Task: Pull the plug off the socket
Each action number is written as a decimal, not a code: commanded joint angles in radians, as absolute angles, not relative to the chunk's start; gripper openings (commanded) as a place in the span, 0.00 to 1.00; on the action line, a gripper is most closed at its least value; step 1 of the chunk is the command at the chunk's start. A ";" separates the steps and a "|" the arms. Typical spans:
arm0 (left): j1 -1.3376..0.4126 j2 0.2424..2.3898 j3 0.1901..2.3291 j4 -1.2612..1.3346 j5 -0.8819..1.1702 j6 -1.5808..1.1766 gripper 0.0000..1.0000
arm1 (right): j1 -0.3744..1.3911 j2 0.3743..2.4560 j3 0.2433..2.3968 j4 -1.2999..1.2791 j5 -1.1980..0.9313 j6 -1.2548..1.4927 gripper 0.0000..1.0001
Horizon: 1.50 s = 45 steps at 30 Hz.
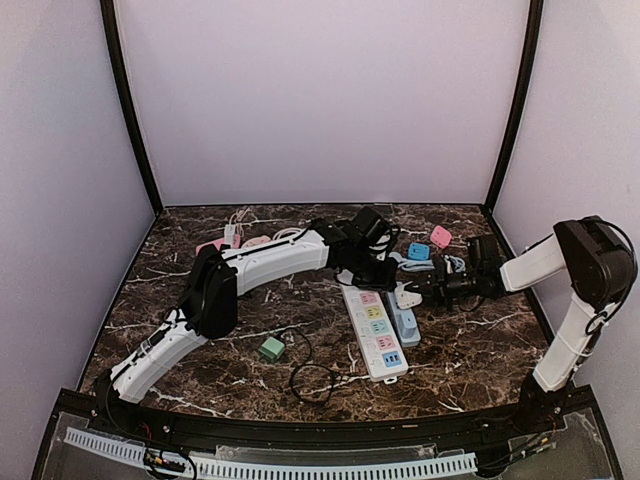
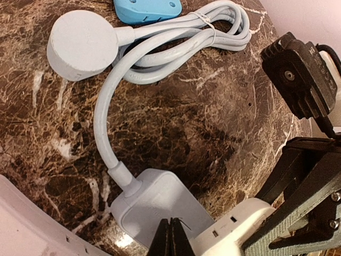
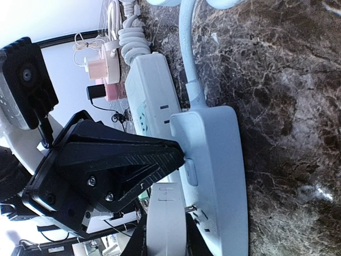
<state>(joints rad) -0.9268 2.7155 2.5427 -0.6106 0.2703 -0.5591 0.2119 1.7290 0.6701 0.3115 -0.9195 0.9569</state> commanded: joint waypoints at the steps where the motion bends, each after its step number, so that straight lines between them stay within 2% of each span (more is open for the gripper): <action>1: -0.940 2.765 2.513 -0.753 0.240 -0.539 0.01 | 0.190 1.753 0.647 0.410 -0.991 1.019 0.00; 7: -0.940 2.764 2.511 -0.752 0.239 -0.537 0.00 | 0.185 1.754 0.652 0.407 -0.997 1.010 0.00; 14: -0.939 2.751 2.511 -0.748 0.248 -0.537 0.01 | 0.186 1.628 0.728 0.118 -0.896 0.843 0.00; 21: -0.929 2.705 2.515 -0.727 0.272 -0.540 0.01 | 0.186 1.511 0.843 -0.205 -0.690 0.665 0.00; 29: -0.911 2.611 2.524 -0.678 0.325 -0.549 0.03 | 0.186 1.460 0.983 -0.515 -0.314 0.503 0.00; 39: -0.888 2.504 2.507 -0.689 0.362 -0.547 0.02 | 0.209 1.516 1.050 -0.672 0.023 0.442 0.00; 45: -0.877 2.435 2.419 -0.670 0.361 -0.539 0.01 | 0.223 1.602 1.101 -0.741 0.231 0.414 0.01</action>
<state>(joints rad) -0.8867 2.5332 2.4832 -0.6521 0.3492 -0.5529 0.2115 1.5497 1.0611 -0.6716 0.0402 0.4492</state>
